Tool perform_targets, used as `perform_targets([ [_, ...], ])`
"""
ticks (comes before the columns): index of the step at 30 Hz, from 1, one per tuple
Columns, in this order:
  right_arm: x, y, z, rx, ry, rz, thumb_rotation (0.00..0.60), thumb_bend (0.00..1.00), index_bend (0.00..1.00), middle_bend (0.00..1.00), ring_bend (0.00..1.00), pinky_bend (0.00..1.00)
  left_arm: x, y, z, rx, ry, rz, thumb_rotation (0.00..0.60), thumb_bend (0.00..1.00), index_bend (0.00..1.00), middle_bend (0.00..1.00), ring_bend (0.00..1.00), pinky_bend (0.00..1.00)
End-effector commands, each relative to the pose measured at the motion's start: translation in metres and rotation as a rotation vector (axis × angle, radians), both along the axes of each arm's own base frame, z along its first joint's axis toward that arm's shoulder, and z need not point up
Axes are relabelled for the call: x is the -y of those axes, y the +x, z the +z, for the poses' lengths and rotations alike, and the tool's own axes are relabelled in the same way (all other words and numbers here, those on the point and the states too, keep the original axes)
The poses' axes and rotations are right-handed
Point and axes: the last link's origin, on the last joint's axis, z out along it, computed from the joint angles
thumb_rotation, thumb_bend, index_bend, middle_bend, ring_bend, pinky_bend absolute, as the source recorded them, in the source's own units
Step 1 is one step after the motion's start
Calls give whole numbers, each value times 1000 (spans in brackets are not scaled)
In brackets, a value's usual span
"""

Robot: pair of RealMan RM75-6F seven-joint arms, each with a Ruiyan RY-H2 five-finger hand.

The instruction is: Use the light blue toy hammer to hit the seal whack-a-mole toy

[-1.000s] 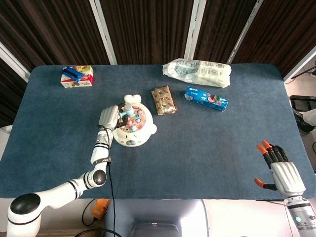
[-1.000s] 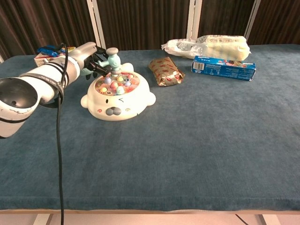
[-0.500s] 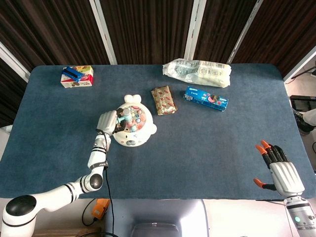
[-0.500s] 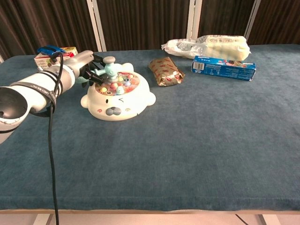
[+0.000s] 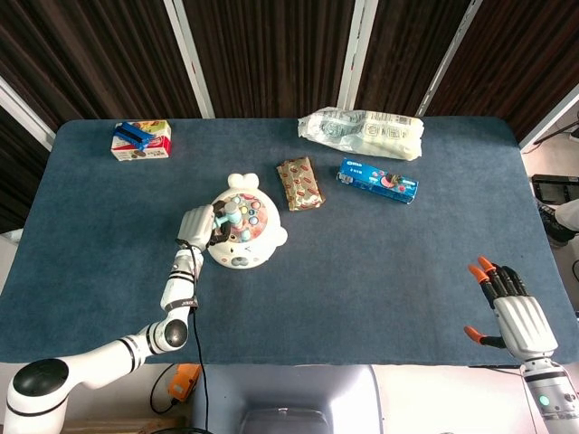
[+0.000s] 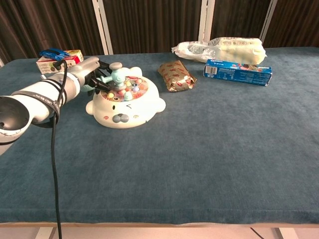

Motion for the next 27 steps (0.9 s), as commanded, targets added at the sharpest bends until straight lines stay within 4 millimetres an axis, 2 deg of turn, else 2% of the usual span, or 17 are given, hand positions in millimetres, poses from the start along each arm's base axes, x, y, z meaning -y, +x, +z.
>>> perform_targets([
  [1,0,0,0,1,-1,0,600,290,0,0,0,0,-6,6,13,35,42,-8,600,838,739,992,946,1000],
  [4,-1,0,1,4,-4,0,600,290,0,0,0,0,-12,6,21,51,64,0,600,839,739,992,946,1000],
  [8,-1,0,1,2,-4,0,600,290,0,0,0,0,-15,4,22,43,67,5,600,838,739,992,946,1000],
  [27,0,-1,2,3,-10,-7,600,290,0,0,0,0,-16,-16,-2,-33,13,34,600,836,739,992,946,1000],
])
